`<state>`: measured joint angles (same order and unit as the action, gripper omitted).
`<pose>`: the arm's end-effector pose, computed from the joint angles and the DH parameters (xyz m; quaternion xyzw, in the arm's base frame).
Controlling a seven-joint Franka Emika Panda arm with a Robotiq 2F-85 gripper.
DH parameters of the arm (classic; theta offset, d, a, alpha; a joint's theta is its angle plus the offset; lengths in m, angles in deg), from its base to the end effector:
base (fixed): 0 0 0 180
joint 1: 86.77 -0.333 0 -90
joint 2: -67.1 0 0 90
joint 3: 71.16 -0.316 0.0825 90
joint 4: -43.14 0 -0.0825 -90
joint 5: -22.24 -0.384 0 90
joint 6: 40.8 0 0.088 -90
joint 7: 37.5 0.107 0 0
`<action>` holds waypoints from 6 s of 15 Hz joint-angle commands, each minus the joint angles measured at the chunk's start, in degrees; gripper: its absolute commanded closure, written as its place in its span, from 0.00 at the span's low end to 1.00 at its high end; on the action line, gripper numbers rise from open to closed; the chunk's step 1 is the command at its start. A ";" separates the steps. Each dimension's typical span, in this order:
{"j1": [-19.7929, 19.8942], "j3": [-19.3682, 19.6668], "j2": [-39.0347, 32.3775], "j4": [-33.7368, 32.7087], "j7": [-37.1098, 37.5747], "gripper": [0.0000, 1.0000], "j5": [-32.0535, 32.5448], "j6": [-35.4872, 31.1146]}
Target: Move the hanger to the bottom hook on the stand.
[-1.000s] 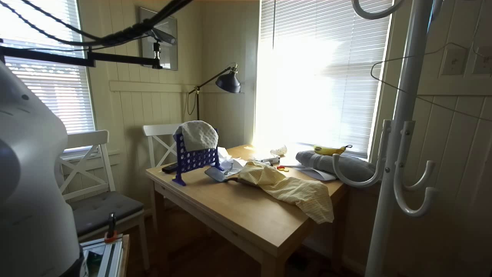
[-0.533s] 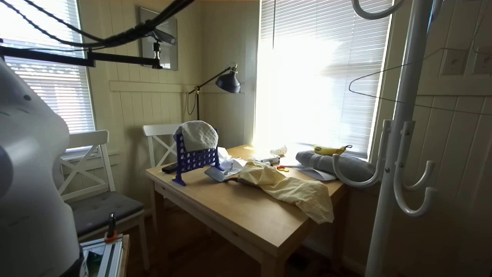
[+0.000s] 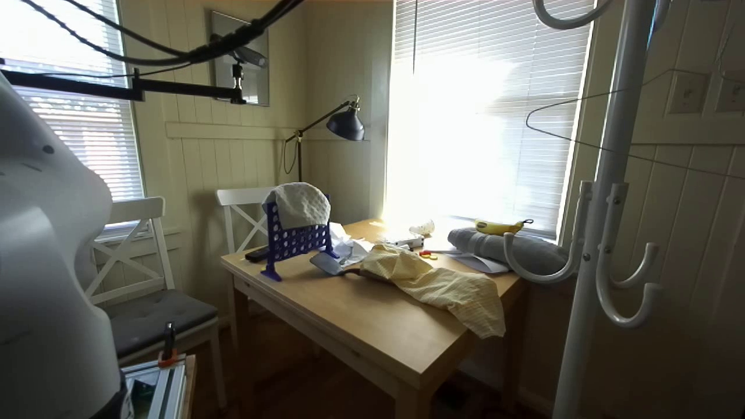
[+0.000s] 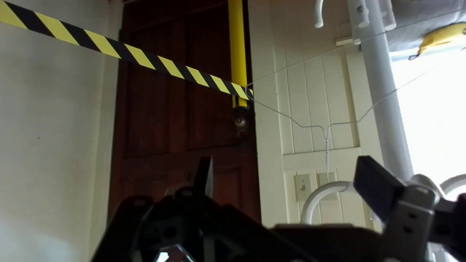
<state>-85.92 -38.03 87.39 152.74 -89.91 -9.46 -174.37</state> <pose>0.3972 -0.3246 0.7005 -0.8833 -0.0159 -0.4677 0.0282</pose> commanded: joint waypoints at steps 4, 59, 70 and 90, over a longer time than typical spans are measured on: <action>-1.93 3.25 -7.61 -9.41 -10.79 0.00 -12.18 16.30; 12.56 -22.17 -23.07 -14.19 1.53 1.00 6.69 5.36; 11.27 -20.85 -11.87 -5.83 0.00 1.00 3.19 -1.29; 2.73 -13.23 -2.78 17.14 -12.96 1.00 -13.45 -24.74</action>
<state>-81.68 -52.31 83.82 168.04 -99.22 -19.33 -196.69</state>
